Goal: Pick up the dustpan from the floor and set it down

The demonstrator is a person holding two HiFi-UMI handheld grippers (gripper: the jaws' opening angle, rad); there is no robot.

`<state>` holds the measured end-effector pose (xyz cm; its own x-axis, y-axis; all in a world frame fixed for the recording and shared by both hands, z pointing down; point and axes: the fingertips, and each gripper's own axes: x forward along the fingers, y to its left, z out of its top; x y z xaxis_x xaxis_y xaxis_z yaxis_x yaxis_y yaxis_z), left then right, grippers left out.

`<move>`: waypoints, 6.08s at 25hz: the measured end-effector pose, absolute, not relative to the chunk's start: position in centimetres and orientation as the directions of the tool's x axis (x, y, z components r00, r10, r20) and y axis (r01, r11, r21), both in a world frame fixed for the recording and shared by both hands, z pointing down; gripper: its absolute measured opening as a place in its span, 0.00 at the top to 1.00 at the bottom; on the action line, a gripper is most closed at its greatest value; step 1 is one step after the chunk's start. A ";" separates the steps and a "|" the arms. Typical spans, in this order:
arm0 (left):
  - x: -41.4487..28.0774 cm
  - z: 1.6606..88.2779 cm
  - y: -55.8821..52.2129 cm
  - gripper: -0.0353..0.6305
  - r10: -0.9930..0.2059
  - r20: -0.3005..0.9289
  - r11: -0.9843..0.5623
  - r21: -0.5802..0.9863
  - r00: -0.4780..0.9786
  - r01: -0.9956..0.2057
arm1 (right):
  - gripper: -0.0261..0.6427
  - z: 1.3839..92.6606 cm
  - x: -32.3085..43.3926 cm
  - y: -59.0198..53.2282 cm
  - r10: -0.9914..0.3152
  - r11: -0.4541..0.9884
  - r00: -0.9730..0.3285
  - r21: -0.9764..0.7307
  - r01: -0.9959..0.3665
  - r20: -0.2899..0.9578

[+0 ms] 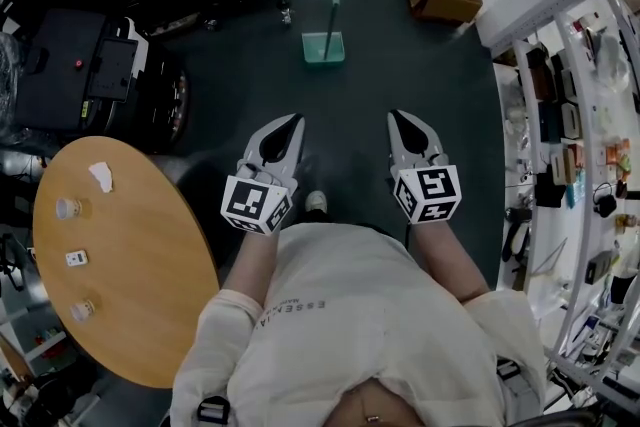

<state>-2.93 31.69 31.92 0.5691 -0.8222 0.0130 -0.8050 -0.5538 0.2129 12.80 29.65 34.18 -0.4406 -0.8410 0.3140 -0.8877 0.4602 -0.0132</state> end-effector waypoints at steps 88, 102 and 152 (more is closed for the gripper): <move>-8.1 44.1 -20.2 0.92 -0.811 0.230 -0.486 0.246 0.537 -0.839 | 0.93 56.7 8.2 -19.0 -0.486 0.341 -0.335 -0.178 -0.923 0.807; -3.5 35.6 -16.3 0.92 -0.823 0.092 -0.547 0.135 0.560 -0.826 | 0.94 45.7 12.0 -14.4 -0.592 0.442 -0.427 -0.167 -0.881 0.684; -10.1 53.8 -28.6 0.92 -0.815 0.307 -0.399 0.316 0.491 -0.861 | 0.93 70.4 7.3 -27.1 -0.414 0.228 -0.274 -0.193 -0.954 0.868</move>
<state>-10.06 -28.55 53.77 0.4907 -0.8154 0.3071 -0.8608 -0.3990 0.3160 7.26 -27.08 70.42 -0.2743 -0.4144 0.8678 -0.9543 0.2284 -0.1926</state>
